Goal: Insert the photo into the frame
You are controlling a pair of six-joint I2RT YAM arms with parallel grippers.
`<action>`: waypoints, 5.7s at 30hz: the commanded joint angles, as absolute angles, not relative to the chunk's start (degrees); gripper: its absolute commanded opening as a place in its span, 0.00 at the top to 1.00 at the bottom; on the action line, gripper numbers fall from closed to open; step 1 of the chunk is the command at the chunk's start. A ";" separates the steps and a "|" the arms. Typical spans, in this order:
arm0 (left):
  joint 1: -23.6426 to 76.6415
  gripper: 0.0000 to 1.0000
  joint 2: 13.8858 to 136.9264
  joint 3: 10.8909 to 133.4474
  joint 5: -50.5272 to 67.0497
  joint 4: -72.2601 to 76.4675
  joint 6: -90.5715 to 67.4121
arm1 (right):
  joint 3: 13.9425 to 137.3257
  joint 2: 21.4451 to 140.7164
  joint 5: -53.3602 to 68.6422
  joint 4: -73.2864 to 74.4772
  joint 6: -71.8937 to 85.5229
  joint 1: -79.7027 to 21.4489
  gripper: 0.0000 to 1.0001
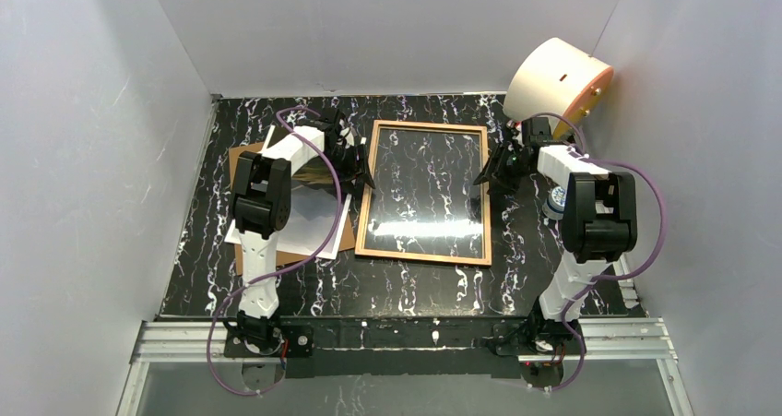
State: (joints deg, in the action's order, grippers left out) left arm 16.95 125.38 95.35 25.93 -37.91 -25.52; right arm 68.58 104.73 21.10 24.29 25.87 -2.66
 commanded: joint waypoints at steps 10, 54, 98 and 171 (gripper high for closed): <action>16.96 0.57 126.50 92.94 28.03 -37.26 -25.79 | 68.47 104.41 16.33 26.45 26.07 -3.27 0.41; 14.63 0.43 110.59 97.56 -4.58 -48.51 -21.98 | 77.91 104.86 20.08 4.51 58.91 -32.47 0.38; 4.49 0.65 108.11 71.10 4.06 -37.12 -26.92 | 116.54 137.17 -1.12 29.36 62.13 -47.52 0.41; 4.57 0.26 101.25 94.01 16.69 -40.46 -37.86 | 93.96 109.03 6.19 -0.52 65.80 -34.57 0.99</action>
